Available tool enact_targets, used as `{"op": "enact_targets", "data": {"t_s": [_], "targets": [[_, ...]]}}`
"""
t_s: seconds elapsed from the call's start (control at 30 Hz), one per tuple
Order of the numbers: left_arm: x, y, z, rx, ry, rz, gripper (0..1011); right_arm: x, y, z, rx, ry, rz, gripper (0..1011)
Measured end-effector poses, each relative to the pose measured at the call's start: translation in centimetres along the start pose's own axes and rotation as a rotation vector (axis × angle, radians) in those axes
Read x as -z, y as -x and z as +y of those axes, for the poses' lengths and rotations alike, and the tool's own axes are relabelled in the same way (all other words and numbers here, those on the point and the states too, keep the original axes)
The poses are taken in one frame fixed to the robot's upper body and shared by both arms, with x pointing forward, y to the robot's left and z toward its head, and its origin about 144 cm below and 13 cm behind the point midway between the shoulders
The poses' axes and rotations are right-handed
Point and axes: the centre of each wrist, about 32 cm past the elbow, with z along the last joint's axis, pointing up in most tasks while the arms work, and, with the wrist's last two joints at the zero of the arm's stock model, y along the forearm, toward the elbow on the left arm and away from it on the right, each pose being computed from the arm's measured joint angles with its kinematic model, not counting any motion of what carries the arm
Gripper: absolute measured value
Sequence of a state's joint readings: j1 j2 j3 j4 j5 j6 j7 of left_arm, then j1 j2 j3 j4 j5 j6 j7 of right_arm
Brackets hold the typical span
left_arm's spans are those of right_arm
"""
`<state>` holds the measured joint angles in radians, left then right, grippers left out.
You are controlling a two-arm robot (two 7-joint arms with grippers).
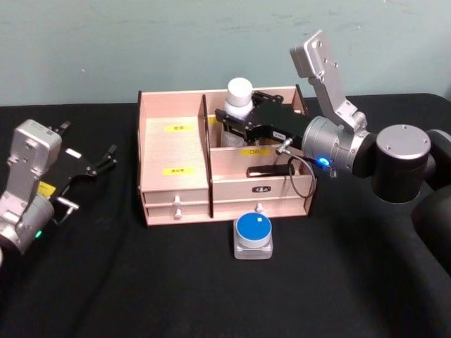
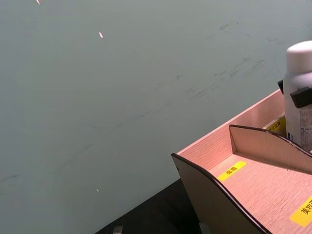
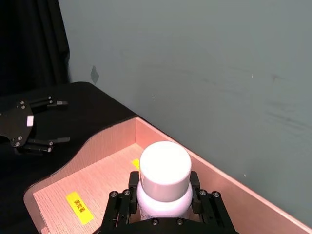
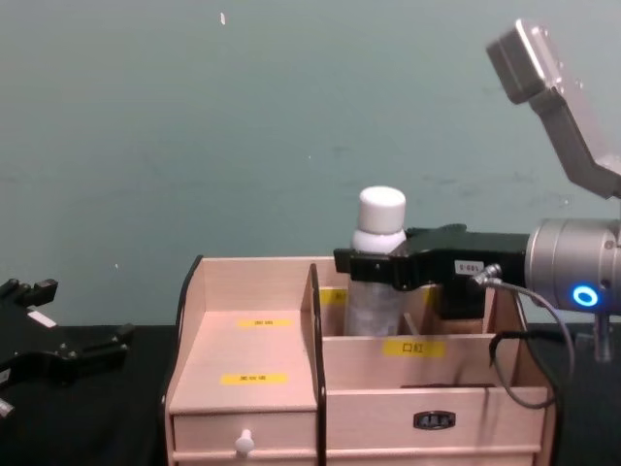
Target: Pick up the facial cleanser and watermelon frost from the table and place them into the tiered storage box.
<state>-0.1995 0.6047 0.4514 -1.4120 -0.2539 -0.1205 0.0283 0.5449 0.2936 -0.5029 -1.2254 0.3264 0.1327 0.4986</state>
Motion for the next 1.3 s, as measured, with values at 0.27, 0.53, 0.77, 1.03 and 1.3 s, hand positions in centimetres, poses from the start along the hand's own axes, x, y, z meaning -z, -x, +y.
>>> {"op": "enact_targets", "data": {"t_s": [0.27, 0.53, 0.77, 1.03, 1.3], "targets": [[0.0, 0.0, 0.0, 0.0, 0.0, 0.0, 1010, 0.56, -0.21, 0.41, -0.007, 0.042, 0.016, 594], [0.0, 0.0, 0.0, 0.0, 0.0, 0.0, 1010, 0.58, -0.23, 0.44, -0.007, 0.048, 0.015, 594], [0.0, 0.0, 0.0, 0.0, 0.0, 0.0, 1010, 0.55, -0.21, 0.41, -0.007, 0.044, 0.015, 712], [0.0, 0.0, 0.0, 0.0, 0.0, 0.0, 1010, 0.55, -0.2, 0.38, -0.007, 0.042, 0.015, 921], [0.0, 0.0, 0.0, 0.0, 0.0, 0.0, 1010, -0.13, 0.02, -0.4, -0.012, 0.039, -0.003, 1000]]}}
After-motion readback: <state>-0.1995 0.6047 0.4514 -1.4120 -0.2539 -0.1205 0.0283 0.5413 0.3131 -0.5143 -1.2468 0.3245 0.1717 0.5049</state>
